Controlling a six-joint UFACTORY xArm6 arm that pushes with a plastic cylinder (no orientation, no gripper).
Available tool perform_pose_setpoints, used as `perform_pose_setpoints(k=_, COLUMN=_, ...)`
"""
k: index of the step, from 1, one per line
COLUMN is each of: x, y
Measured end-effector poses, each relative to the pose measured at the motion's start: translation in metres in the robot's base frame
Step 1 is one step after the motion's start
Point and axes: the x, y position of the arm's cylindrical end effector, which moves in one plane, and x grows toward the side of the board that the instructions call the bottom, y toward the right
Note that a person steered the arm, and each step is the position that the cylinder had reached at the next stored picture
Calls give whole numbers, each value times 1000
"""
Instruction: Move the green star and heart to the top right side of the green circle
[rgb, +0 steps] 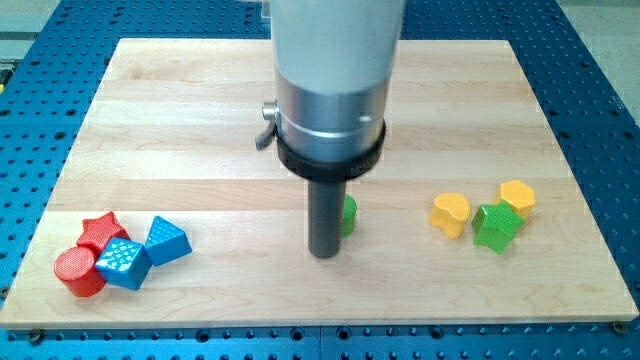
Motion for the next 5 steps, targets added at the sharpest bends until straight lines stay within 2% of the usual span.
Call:
perform_pose_setpoints(k=1, x=59, y=5)
perform_pose_setpoints(k=2, x=75, y=77)
perform_pose_setpoints(k=3, x=72, y=161)
perform_pose_setpoints(k=4, x=47, y=180)
perform_pose_setpoints(k=5, x=40, y=198)
